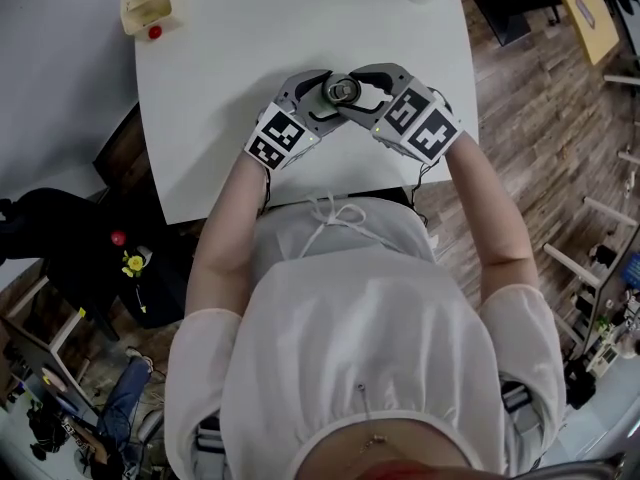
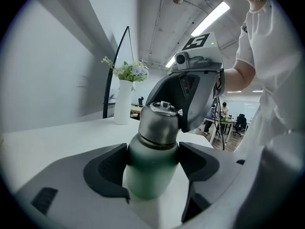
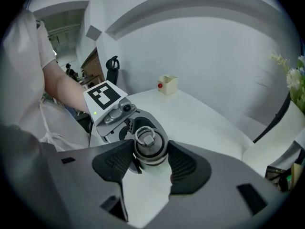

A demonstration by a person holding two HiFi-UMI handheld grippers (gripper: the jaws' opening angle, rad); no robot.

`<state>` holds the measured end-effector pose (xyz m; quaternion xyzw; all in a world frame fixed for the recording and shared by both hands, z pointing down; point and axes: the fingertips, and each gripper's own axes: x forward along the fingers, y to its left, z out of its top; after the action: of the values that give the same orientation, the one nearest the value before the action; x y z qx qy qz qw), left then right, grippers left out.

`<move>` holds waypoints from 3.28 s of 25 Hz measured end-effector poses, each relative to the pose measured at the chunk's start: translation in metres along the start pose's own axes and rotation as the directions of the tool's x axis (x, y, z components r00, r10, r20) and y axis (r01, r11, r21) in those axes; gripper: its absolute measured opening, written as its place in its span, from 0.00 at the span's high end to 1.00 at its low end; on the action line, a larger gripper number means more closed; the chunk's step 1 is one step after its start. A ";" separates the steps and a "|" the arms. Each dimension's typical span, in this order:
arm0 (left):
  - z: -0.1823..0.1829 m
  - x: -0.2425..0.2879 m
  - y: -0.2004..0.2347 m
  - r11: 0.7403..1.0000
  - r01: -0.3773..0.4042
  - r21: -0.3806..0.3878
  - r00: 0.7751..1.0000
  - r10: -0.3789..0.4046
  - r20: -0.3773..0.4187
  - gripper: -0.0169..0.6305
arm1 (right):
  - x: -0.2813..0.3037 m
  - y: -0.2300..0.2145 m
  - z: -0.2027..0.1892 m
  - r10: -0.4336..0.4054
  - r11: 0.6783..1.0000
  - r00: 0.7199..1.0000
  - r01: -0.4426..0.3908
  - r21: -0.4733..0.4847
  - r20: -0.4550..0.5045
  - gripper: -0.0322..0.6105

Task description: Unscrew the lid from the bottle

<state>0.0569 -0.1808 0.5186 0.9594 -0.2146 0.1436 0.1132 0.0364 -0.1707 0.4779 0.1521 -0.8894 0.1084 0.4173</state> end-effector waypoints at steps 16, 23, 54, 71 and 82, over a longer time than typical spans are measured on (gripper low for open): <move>-0.001 0.000 0.000 0.999 0.032 -0.013 0.999 -0.032 -0.001 0.42 | 0.002 0.007 -0.005 0.201 0.841 0.939 -0.312 -0.442 -0.279 0.58; -0.002 0.000 -0.001 0.999 0.038 -0.022 0.999 -0.038 0.000 0.42 | 0.001 0.010 -0.007 0.221 0.776 0.910 -0.382 -0.502 -0.352 0.57; -0.004 0.001 -0.001 0.999 0.045 -0.018 0.999 -0.045 -0.015 0.42 | 0.006 0.005 -0.005 0.141 0.980 0.954 -0.171 -0.097 -0.264 0.54; -0.007 0.001 -0.002 0.998 0.063 -0.027 0.997 -0.064 -0.047 0.42 | 0.003 0.015 -0.006 0.209 0.764 0.881 -0.418 -0.492 -0.424 0.54; -0.003 0.001 -0.003 0.997 0.070 -0.035 0.996 -0.072 -0.044 0.42 | -0.005 0.002 0.003 0.209 0.970 0.961 -0.180 0.163 -0.180 0.45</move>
<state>0.0584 -0.1777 0.5214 0.9609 -0.1803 0.1576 0.1393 0.0370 -0.1688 0.4717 0.0823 -0.8445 0.2277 0.4777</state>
